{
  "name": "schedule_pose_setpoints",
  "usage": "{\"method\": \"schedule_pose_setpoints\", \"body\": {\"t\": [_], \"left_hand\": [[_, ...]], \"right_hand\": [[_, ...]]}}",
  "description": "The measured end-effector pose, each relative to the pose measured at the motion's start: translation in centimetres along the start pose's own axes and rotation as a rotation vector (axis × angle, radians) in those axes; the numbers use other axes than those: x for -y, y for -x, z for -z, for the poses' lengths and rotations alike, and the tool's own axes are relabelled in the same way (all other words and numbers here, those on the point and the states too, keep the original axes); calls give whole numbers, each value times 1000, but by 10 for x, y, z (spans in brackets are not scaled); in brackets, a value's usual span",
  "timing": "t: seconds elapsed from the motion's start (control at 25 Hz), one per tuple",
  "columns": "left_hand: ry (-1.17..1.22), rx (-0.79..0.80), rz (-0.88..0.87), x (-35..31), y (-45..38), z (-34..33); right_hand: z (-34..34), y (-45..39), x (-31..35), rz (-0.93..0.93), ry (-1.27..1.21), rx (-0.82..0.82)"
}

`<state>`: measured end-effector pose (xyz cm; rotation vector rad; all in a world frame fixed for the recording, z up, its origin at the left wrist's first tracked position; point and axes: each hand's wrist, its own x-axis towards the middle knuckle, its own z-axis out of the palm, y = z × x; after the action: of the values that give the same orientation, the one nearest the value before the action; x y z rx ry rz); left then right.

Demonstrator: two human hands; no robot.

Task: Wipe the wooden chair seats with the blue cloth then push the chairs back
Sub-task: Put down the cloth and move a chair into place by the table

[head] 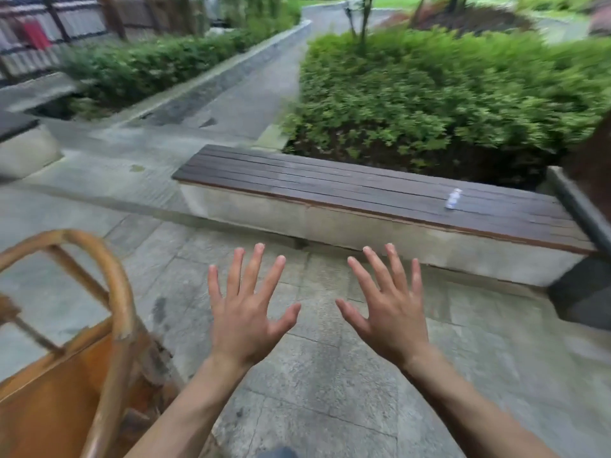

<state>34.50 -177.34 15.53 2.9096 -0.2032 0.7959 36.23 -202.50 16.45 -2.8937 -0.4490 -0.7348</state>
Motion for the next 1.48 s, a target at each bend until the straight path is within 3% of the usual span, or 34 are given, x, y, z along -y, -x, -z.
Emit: {"method": "schedule_pose_setpoints", "body": {"t": [0.52, 0.8, 1.16, 1.48], "left_hand": [[-306, 11, 558, 125, -84, -78], [-474, -11, 825, 161, -78, -71], [-823, 12, 1416, 112, -64, -76], [-1019, -102, 1754, 32, -91, -93]], "right_hand": [[-145, -249, 74, 506, -218, 139], [-200, -329, 169, 871, -401, 224], [-244, -372, 252, 1436, -602, 332], [-260, -401, 263, 1721, -674, 401]]}}
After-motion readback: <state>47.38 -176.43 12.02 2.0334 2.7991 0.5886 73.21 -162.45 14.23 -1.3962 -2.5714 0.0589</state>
